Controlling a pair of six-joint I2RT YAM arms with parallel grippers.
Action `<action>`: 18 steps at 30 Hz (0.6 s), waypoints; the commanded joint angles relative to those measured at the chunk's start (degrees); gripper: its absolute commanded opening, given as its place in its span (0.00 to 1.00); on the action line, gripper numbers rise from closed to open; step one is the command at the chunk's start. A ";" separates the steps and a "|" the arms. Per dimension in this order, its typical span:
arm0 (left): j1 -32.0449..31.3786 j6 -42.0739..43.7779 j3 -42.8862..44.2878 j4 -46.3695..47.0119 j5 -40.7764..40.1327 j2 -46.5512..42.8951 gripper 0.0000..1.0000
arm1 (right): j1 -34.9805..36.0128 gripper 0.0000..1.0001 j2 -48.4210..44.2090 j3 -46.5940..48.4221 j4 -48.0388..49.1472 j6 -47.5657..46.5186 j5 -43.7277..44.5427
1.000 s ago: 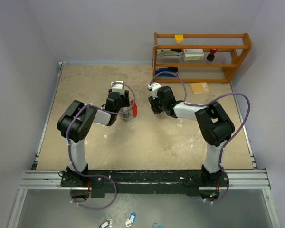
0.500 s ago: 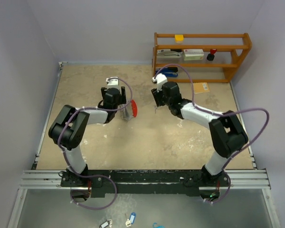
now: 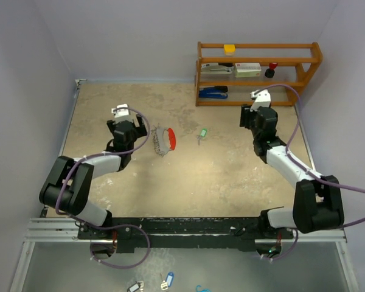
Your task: Remove the keys from the keyring
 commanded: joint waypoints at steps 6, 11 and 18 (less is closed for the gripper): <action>3.49 -3.54 8.15 -13.15 -5.35 -0.93 0.89 | -2.40 0.63 -4.41 -2.88 5.66 3.61 -1.73; 3.49 -2.58 3.47 -10.24 -7.20 -5.72 0.91 | -2.40 0.66 -6.91 -6.34 9.52 2.77 2.43; 3.54 -1.12 0.82 -10.86 -8.96 -11.15 0.92 | -2.37 0.70 -12.20 -12.25 17.10 0.14 5.27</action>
